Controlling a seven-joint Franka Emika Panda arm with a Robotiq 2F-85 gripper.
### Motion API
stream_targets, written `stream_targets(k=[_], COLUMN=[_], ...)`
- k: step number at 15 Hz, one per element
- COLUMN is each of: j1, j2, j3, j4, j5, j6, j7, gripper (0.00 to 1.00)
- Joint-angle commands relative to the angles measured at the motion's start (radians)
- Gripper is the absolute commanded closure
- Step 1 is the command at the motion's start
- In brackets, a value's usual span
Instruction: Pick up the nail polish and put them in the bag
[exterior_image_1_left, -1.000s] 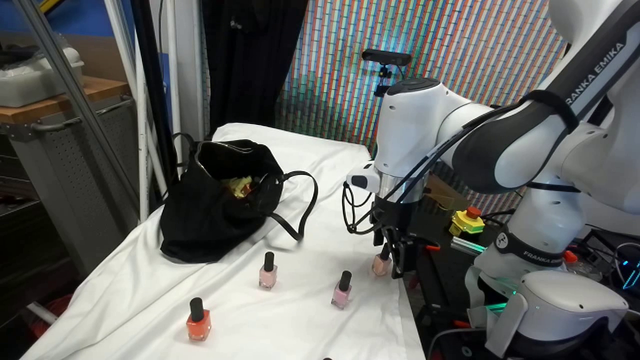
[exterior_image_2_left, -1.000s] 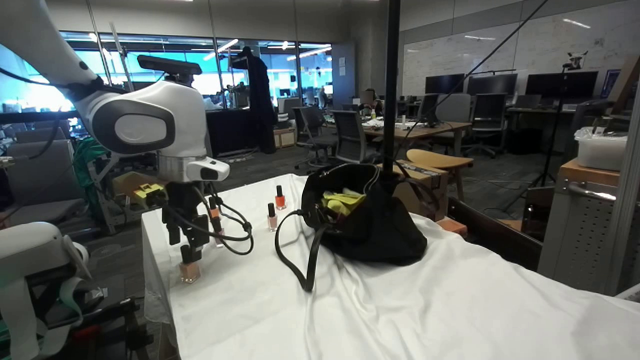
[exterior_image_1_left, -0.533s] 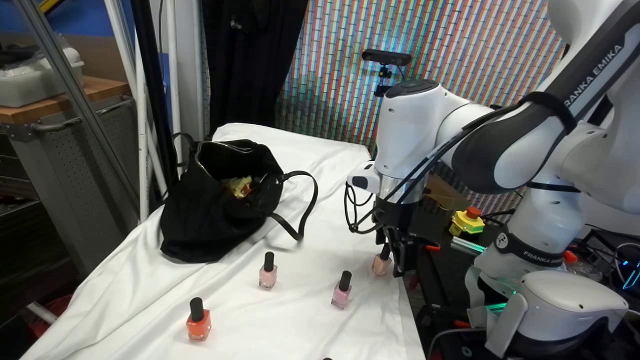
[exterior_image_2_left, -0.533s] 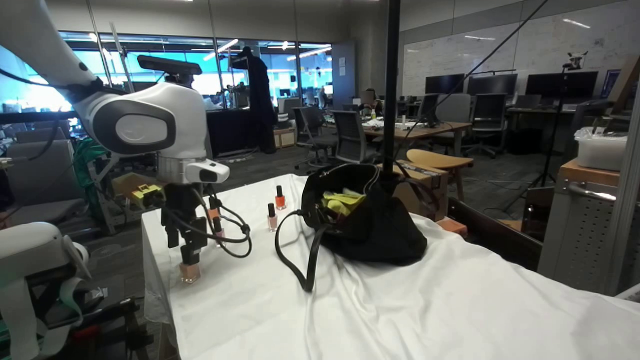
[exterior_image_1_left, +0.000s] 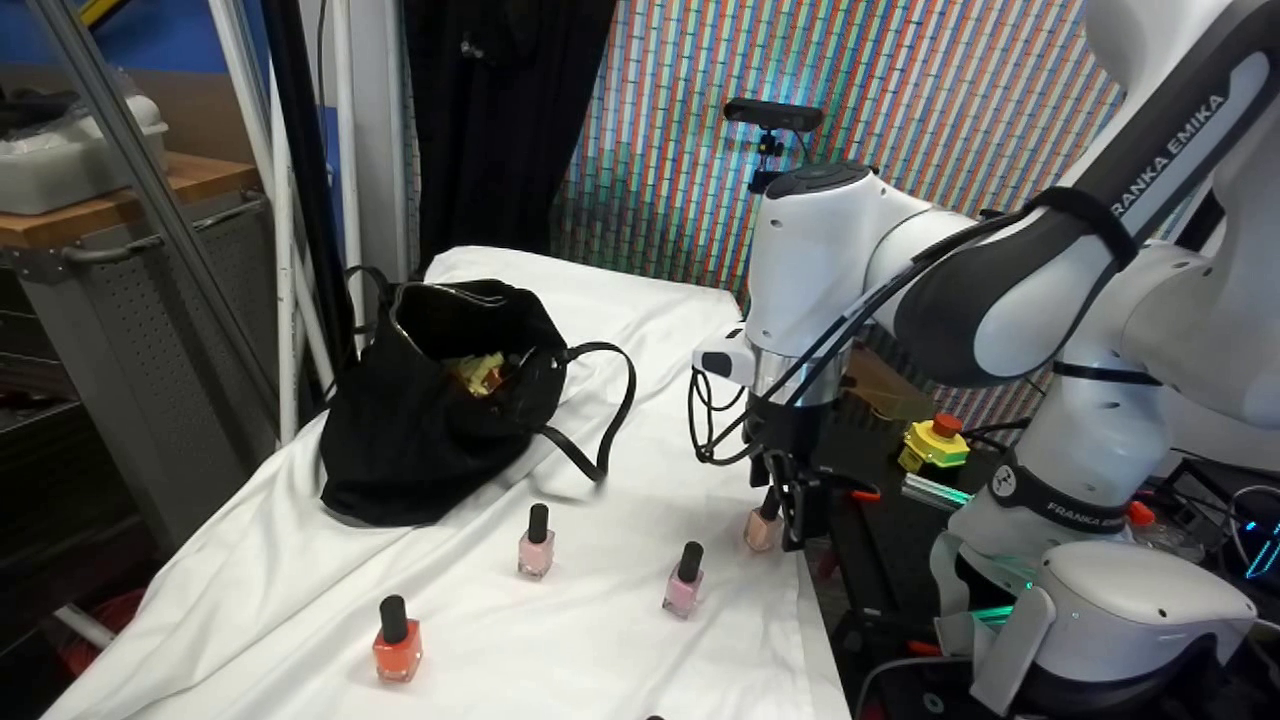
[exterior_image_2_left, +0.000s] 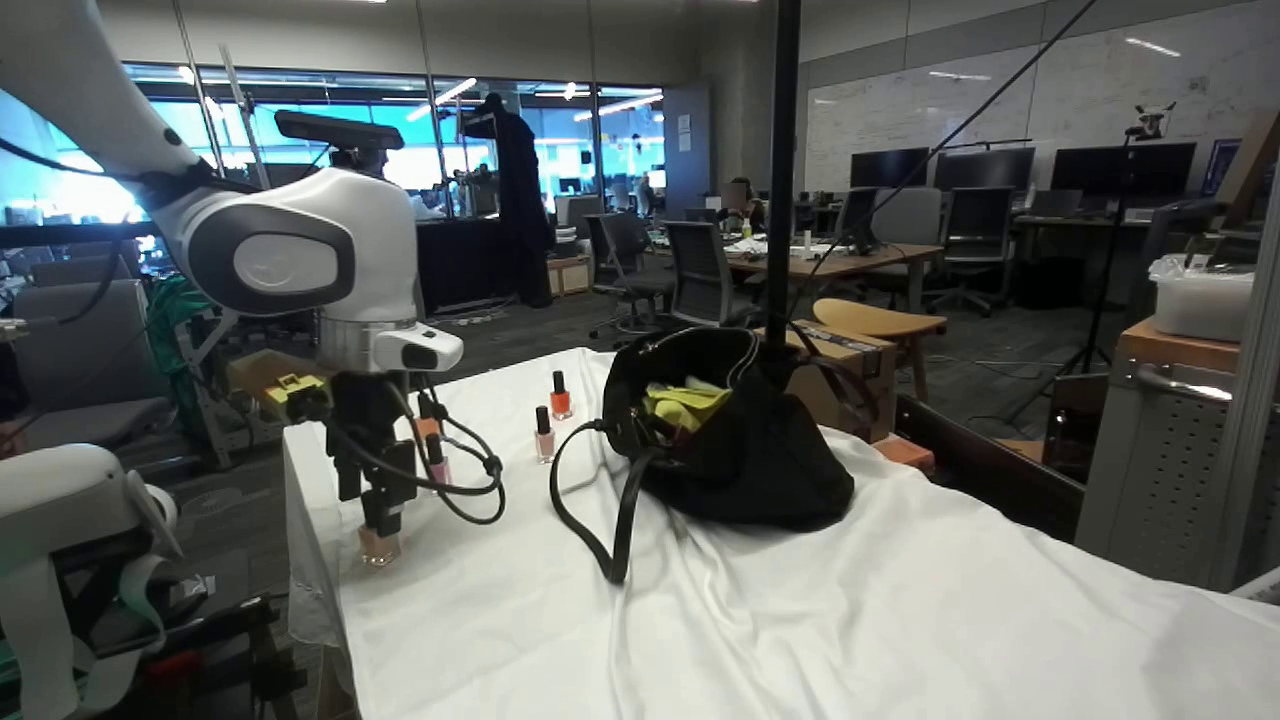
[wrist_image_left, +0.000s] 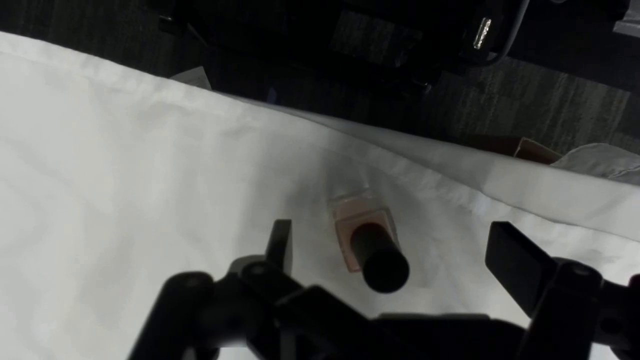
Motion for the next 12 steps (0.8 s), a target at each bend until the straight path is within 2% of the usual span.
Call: stream_targets(k=[1,6,12], j1=[-0.01,-0.014,-0.029], j2=[0.02,0.058,0.065], j3=[0.007,0.006,0.001], j4=[0.001,0.001,0.001], j5=[-0.013,-0.026,-0.047], j6=[0.045,0.123,0.119], j7=[0.02,0.036,0.049], gripper=[0.0,0.0,0.0])
